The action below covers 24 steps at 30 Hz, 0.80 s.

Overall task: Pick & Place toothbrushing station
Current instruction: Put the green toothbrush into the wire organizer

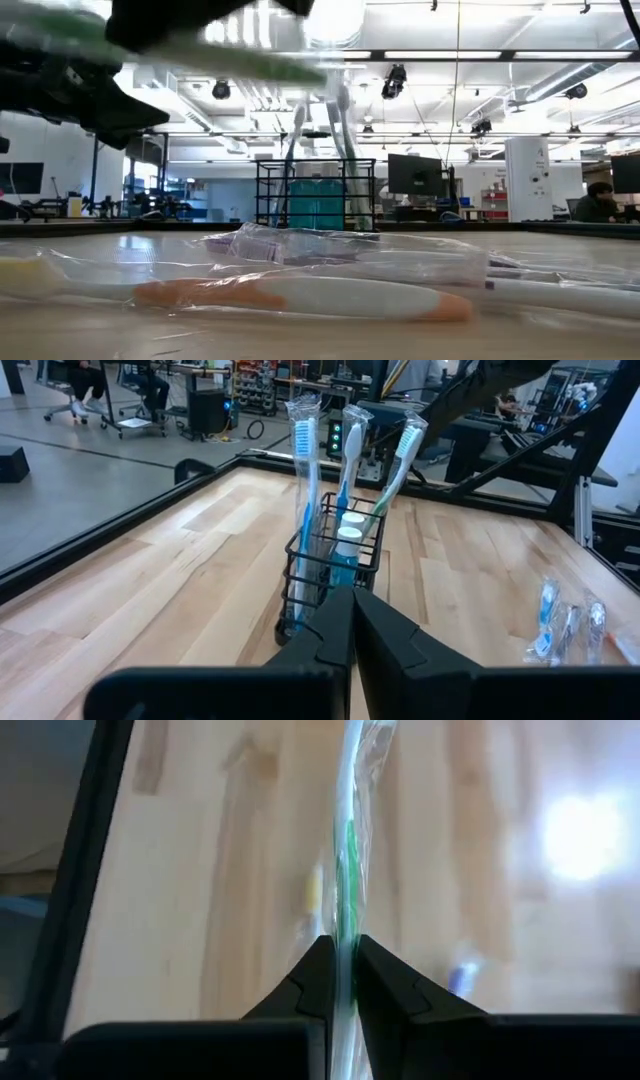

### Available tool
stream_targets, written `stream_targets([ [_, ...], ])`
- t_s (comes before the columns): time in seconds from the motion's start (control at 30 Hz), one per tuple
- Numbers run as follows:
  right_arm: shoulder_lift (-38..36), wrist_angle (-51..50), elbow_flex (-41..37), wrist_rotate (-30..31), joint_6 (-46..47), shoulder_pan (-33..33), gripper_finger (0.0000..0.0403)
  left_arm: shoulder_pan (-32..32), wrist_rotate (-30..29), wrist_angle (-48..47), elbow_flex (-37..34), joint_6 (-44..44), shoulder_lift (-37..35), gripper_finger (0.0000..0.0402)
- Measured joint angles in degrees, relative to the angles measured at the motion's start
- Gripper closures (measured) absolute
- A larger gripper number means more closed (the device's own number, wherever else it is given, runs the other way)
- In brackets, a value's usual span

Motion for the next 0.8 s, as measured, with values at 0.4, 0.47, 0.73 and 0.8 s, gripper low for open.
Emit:
stream_targets([
  [0.4,-11.6,2.5,-0.2,3.5,-16.1,-1.0,0.0380,0.0,6.4,6.3,-0.2,0.2,0.0,0.0387],
  [0.47,-14.2,5.3,-0.2,3.4,-19.9,-1.0,0.0380,0.0,6.4,7.4,-0.2,0.2,0.0,0.0387],
  [0.73,-24.7,8.1,-0.5,1.9,-28.6,-0.9,0.0381,0.0,6.4,8.6,-0.2,1.1,0.0,0.0387],
  [0.8,-27.4,9.1,-1.2,0.7,-30.5,-1.2,0.0381,0.0,6.4,8.5,-0.2,1.1,0.0,0.0387],
])
